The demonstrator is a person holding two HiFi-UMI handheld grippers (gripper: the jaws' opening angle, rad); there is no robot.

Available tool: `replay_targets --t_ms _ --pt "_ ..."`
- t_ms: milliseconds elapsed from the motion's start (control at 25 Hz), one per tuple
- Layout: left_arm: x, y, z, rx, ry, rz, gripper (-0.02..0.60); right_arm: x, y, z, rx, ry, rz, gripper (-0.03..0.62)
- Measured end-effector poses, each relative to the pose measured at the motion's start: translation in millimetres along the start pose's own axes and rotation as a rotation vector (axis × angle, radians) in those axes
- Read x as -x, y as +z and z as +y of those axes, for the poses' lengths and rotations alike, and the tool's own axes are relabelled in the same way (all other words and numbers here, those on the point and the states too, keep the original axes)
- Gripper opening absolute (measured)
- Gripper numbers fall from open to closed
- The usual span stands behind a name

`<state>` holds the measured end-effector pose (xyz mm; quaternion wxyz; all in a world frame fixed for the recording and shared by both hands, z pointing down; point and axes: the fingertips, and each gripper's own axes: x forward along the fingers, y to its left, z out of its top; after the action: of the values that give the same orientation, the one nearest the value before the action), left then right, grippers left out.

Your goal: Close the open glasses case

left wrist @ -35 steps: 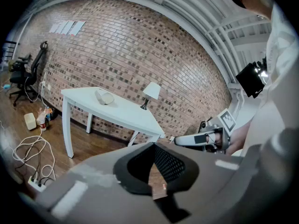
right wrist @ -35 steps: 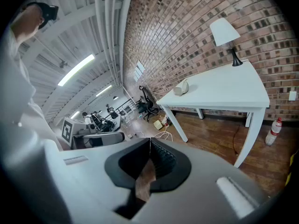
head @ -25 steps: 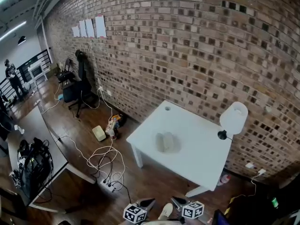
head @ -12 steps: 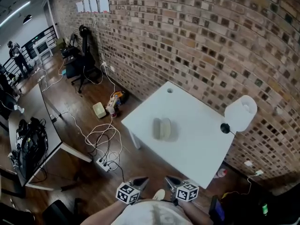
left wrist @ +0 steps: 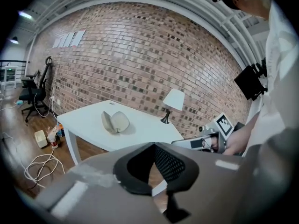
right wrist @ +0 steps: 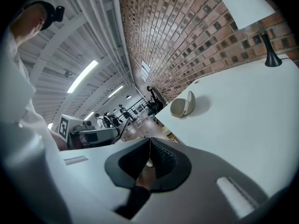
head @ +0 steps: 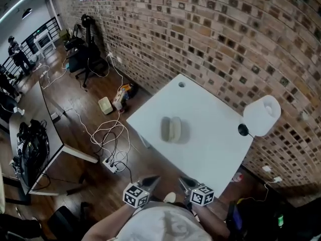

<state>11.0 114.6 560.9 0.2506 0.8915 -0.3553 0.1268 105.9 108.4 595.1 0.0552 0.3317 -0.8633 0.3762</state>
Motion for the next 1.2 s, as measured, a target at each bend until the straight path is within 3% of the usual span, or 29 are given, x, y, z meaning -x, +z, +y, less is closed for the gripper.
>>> replay_targets --t_ms 160,360,640,760,1200 --pt "-5 -2 15 0.034 -0.009 0.017 0.003 -12 3 -1 0.003 -0.009 0.02 0.009" --pt "-32 0 39 0.038 -0.073 0.048 0.003 -23 15 -23 -0.019 -0.085 0.008 0.009" --pt "-72 56 70 -0.076 -0.24 0.056 0.005 -59 78 -41 -0.008 -0.186 -0.071 0.009" --pt "-76 67 87 -0.086 -0.29 0.069 0.004 -80 97 -37 -0.003 -0.211 -0.101 0.009" --pt "-69 97 159 -0.097 -0.35 0.073 0.003 -91 124 -56 -0.049 -0.409 -0.21 0.009"
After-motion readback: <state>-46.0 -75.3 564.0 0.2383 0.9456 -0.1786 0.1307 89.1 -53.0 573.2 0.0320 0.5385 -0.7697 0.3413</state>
